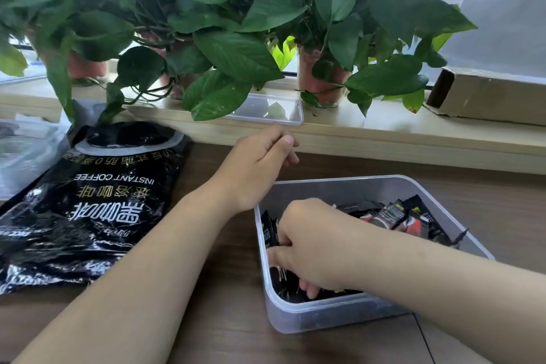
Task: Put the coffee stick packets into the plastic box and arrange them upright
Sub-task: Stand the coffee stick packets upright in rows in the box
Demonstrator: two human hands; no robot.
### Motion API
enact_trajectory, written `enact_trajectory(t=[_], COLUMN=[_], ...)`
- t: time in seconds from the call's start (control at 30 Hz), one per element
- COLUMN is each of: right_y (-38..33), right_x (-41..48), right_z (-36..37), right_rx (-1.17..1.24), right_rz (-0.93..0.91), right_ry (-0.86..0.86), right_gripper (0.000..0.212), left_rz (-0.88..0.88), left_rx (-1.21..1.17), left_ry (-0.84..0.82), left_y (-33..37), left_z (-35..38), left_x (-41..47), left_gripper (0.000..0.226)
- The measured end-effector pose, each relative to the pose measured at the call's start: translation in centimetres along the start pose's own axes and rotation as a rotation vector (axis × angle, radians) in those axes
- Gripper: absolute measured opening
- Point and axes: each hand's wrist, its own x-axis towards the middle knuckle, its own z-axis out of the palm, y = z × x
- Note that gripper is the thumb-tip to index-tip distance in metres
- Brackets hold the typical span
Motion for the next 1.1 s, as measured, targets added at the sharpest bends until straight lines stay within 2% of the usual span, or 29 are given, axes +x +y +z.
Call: enact_trajectory(t=[0.1, 0.23, 0.47, 0.57, 0.7, 0.77, 0.83, 0.93, 1.0, 1.1], right_y=[0.2, 0.2, 1.2, 2.1, 3.8, 4.5, 5.4, 7.0, 7.9, 8.3], right_x=[-0.2, 0.3, -0.1, -0.8, -2.7, -3.5, -3.8, -4.1, -3.9, -3.0], right_z=[0.0, 0.9, 0.0, -0.4, -1.9, -2.6, -3.2, -4.1, -4.2, -3.7], right_rx=[0.076, 0.239, 0.321, 0.379, 0.476, 0.489, 0.472, 0.437, 0.396, 0.197], right_rz=[0.016, 0.041, 0.045, 0.042, 0.025, 0.019, 0.01, -0.023, -0.053, -0.135], right_ry=[-0.034, 0.004, -0.024, 0.05, 0.132, 0.164, 0.222, 0.383, 0.444, 0.455], right_gripper=[0.039, 0.028, 0.024, 0.014, 0.019, 0.021, 0.022, 0.022, 0.02, 0.012], left_rz=[0.004, 0.005, 0.003, -0.023, -0.01, 0.066, 0.166, 0.256, 0.304, 0.32], left_rx=[-0.004, 0.0, -0.006, -0.058, -0.015, 0.04, 0.149, 0.329, 0.416, 0.478], left_ry=[-0.011, -0.025, -0.02, -0.003, -0.032, -0.117, -0.271, -0.469, -0.565, -0.645], left_y=[0.0, -0.1, 0.0, 0.4, 0.8, 1.4, 2.3, 3.4, 3.5, 3.6], left_z=[0.1, 0.2, 0.1, 0.0, -0.7, -1.2, -1.5, -1.5, -1.3, -0.9], left_x=[0.0, 0.0, 0.0, 0.0, 0.0, -0.2, -0.6, -1.5, -1.9, -2.2], left_gripper=[0.03, 0.031, 0.031, 0.029, 0.028, 0.03, 0.029, 0.028, 0.035, 0.04])
